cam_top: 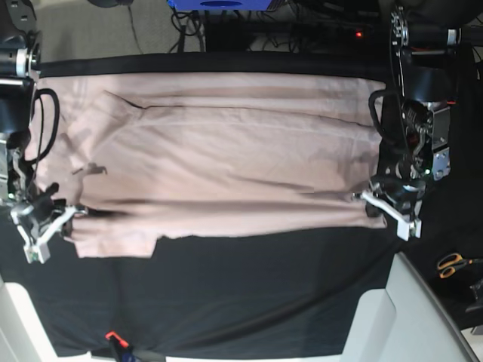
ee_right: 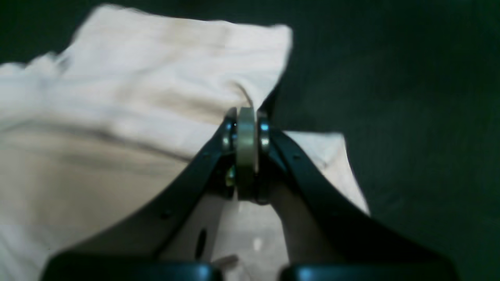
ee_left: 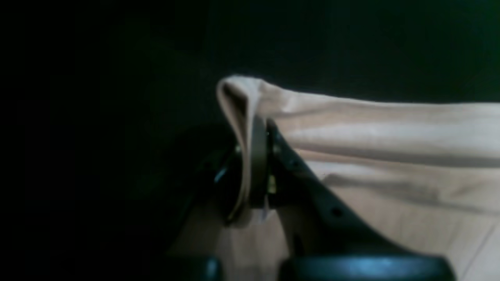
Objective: Fold the T-shirt properly
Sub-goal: 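Lift the opposite edge with both grippers and fold it toward the first fold, then lay the folded edge down onto the shirt with both grippers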
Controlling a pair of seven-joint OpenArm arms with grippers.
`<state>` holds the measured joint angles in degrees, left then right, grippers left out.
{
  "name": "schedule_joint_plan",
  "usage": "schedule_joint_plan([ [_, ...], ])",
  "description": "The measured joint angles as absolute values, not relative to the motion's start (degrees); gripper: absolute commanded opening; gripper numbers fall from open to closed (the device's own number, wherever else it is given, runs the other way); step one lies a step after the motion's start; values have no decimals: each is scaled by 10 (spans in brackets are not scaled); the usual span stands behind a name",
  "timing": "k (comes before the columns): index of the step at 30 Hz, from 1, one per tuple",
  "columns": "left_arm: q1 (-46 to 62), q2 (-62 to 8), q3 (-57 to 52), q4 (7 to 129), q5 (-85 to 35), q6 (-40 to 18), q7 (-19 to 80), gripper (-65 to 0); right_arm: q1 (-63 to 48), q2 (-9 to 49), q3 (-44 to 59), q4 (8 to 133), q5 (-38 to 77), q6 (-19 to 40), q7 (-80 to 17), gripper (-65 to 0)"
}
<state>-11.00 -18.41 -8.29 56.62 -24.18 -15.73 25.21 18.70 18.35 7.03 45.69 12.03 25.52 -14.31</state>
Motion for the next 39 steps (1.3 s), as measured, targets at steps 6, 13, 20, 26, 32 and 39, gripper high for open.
schedule_joint_plan([
  [6, -93, -189, -82, 605, -244, -158, 252, -650, 177, 186, 97, 460, 119, 253, -174, -650],
  [13, -61, -189, -82, 614, -242, -158, 256, -650, 148, 182, 98, 480, 120, 253, -188, -650],
  [20, -36, -193, -84, 670, -243, -157, 296, -650, 123, 180, 104, 528, 120, 253, -225, -650],
  [26, -16, -198, -84, 719, -244, -159, 331, -650, 110, 182, 149, 550, 122, 255, -258, -650],
  [32, 14, -199, -85, 738, -243, -158, 338, -650, 92, 181, 149, 559, 124, 255, -266, -650],
  [39, 46, -200, -85, 763, -244, -158, 334, -650, 56, 181, 150, 643, 124, 255, -304, -650],
])
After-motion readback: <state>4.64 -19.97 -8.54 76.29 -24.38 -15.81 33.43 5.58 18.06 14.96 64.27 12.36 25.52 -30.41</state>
